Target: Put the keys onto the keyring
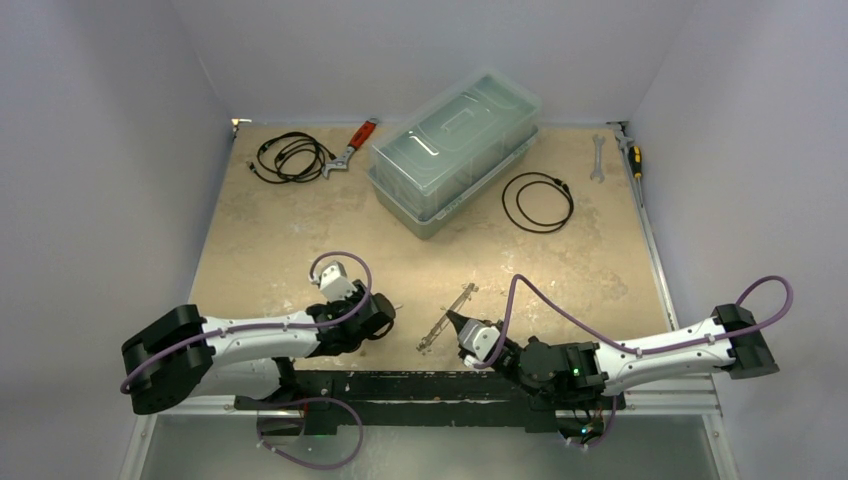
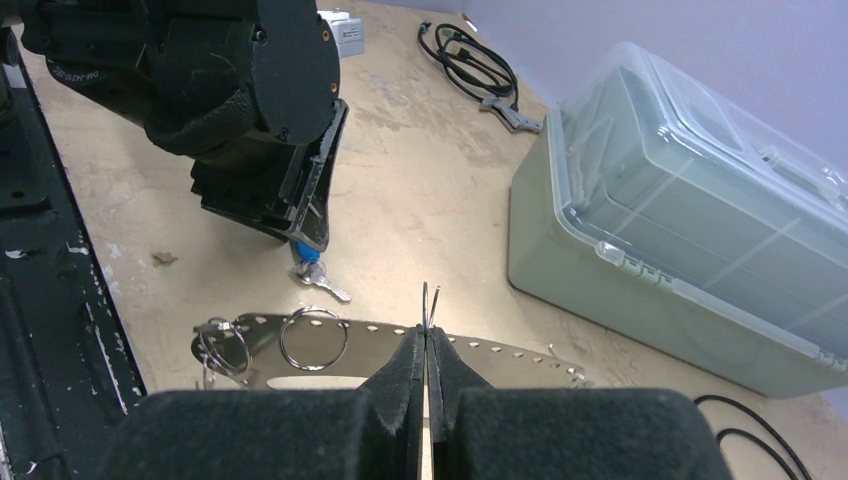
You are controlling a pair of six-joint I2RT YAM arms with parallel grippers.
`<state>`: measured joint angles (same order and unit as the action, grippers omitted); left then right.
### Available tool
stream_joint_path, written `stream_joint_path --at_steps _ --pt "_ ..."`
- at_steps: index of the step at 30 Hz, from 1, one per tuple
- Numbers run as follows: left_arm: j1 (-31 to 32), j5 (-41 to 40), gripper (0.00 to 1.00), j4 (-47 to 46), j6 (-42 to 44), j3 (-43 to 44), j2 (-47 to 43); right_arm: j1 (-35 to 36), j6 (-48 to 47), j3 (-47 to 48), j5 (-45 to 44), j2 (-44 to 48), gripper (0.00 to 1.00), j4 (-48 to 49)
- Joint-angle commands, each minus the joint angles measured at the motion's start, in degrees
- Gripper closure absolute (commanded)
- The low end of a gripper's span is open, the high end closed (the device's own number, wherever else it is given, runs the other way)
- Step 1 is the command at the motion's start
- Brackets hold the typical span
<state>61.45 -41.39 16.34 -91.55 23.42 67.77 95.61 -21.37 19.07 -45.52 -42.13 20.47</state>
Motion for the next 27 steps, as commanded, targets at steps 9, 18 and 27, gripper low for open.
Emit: stream_joint_path --at_steps 9,18,27 --pt "-0.45 -5.69 0.99 -5.17 -2.23 -3.89 0.07 0.19 1.25 3.34 -0.45 0.11 1.00 2.03" --pt "-0.45 -10.98 1.00 -3.64 5.72 -2.84 -7.16 0.19 1.29 3.34 -0.62 0.09 1.00 1.94" --pt "-0.45 -8.06 0.81 4.21 14.71 5.13 -5.56 0.19 1.29 3.43 -0.71 -0.15 1.00 1.97"
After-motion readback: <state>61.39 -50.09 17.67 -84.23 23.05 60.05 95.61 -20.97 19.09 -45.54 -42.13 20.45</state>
